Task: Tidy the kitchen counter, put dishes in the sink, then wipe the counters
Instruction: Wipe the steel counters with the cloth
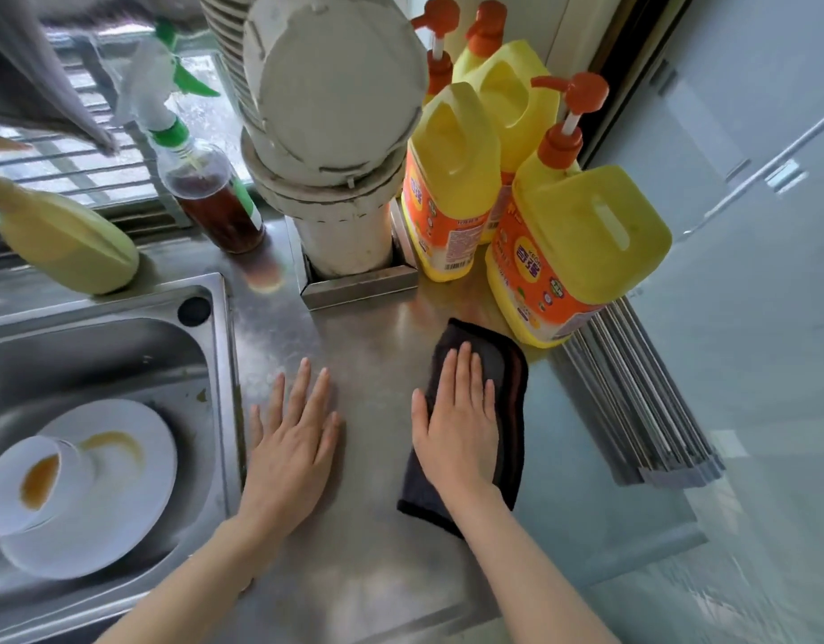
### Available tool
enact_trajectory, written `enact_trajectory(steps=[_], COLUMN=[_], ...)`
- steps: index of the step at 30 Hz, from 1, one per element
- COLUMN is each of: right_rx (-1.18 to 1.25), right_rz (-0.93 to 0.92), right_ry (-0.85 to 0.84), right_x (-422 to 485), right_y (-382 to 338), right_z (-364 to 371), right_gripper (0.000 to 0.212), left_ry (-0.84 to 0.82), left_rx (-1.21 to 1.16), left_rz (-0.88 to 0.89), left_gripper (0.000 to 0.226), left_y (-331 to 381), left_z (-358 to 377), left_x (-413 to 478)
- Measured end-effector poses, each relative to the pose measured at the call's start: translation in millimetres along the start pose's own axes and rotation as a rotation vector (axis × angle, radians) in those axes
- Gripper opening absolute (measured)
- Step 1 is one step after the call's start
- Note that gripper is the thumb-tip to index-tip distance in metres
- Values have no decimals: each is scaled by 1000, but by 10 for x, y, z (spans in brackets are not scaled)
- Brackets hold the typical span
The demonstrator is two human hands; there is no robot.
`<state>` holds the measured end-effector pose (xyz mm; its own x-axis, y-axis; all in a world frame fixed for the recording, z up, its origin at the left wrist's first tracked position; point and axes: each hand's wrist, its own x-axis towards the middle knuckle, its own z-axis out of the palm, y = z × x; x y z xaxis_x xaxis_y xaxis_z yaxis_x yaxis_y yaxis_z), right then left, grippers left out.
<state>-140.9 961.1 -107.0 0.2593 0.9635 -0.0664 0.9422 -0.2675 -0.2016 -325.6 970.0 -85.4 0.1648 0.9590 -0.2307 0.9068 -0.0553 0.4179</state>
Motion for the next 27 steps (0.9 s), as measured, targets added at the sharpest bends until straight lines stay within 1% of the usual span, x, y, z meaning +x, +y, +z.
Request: enact_trajectory(steps=[1,3,5,6,7,8,11,13,14,15,18,20,22,23,24,25,27], right_rx=[6,-11,-37,-45,-51,-54,-63,-49,-49,-49,-43,-44,-83,-110,-125,-127,-117], right_rz=[-71,-281,-445,-476,-467,-405,-136,-54,-68,-121,-425,-618,-753,-774,-751,-684,-482], right_ry=[-25,-103,-148,-151,-145,-137,-62,-51,-61,-72,-151,-181,-210,-202,-176,-164,-161], right_x=[-101,-240,-162,-53,84,234,586,626,577,486,54,-108,5,118,239,359,523], right_y=[-98,-174,-88,-22,29,53,-47,-215,-316,-423,-676,-644,-499,-424,-361,-314,-296], right_z=[29,79,71,56,38,24,-19,4,23,56,142,166,152,147,140,120,88], right_gripper=[64,61,58,58,58,58,62,61,59,58,57,54,53,54,55,56,57], left_ry=[77,195,252,259,252,237,225,225,220,214,190,193,196,200,206,210,217], left_rx=[-11,-28,-31,-29,-33,-45,-83,-88,-87,-92,-116,-111,-109,-109,-110,-112,-111], left_rz=[-6,-36,-87,-118,-152,-185,-237,-301,-319,-317,-301,-297,-293,-292,-291,-294,-297], left_gripper=[57,55,52,52,53,55,56,58,59,59,61,61,62,62,61,61,59], left_y=[-59,-218,-421,-536,-641,-726,-772,-696,-673,-663,-649,-634,-621,-621,-627,-630,-637], left_z=[-46,-95,-104,-96,-86,-74,-68,-87,-95,-101,-150,-169,-170,-168,-169,-173,-169], left_x=[-88,-279,-477,-567,-648,-713,-773,-769,-772,-785,-810,-804,-805,-805,-804,-804,-803])
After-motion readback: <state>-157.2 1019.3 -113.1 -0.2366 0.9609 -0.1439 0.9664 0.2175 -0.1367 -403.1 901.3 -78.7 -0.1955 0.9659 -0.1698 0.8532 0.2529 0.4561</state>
